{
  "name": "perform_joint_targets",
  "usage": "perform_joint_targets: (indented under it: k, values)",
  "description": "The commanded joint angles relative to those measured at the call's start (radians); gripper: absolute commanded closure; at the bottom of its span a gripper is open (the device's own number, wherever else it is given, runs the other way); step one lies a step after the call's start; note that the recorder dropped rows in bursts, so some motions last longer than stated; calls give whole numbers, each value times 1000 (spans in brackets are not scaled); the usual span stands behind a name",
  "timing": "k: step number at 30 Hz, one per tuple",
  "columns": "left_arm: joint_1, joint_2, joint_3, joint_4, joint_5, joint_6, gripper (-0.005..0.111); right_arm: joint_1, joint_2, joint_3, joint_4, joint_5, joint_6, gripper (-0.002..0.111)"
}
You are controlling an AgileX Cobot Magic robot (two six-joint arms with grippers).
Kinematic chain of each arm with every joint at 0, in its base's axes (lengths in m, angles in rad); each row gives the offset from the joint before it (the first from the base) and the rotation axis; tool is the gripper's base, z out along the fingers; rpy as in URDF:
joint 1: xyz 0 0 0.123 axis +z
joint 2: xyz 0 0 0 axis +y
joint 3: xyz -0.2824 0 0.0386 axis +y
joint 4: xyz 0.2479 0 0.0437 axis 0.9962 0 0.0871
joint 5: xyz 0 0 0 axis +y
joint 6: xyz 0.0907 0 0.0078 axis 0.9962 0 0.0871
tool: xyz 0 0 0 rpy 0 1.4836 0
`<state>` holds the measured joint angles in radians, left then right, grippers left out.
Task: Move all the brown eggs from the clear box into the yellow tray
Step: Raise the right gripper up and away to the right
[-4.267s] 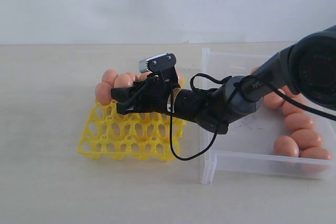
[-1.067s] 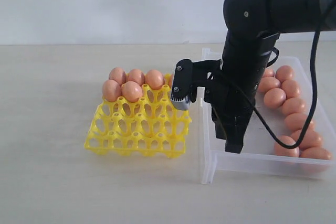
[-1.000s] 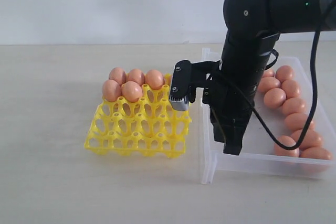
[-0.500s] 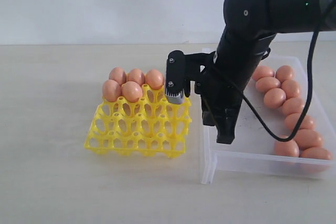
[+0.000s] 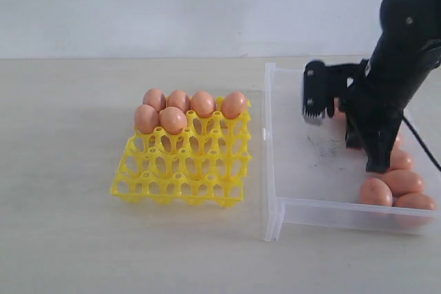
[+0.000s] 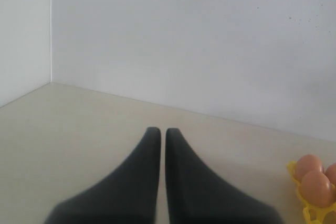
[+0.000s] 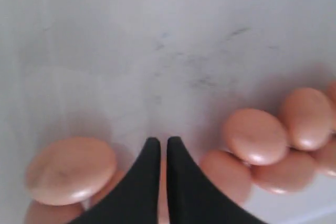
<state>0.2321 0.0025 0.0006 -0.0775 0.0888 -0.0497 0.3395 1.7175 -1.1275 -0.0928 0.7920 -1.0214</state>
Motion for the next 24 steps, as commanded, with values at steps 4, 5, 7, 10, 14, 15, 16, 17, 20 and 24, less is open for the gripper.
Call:
perform_joint_targets:
  k: [4,5,7,10,14,15,16,17,20,24]
  values:
    - [2,-2,-1,-9,-12,-9,103,-136,-181,1,-355,-346,727,109]
    - [2,-2,-1,-9,-12,-9,103,-169,-201,1,-414,-393,931,109]
    - [2,-2,-1,-9,-12,-9,103,-238,-230,1,-436,-450,1195,109]
    - [2,-2,-1,-9,-14,-9,103,-284,-241,1,-366,-471,1223,109]
    - [2,-2,-1,-9,-14,-9,103,-284,-241,66,-175,-580,927,109]
    - [2,-2,-1,-9,-14,-9,103,-282,-241,87,-103,-610,846,109]
    - [2,-2,-1,-9,-14,-9,103,-280,-241,113,-9,-645,743,109]
    - [2,-2,-1,-9,-14,-9,103,-280,-239,131,93,-665,642,109]
    - [2,-2,-1,-9,-14,-9,103,-280,-229,133,357,-598,339,109]
    - [2,-2,-1,-9,-11,-9,103,-280,-194,100,928,-370,-229,109]
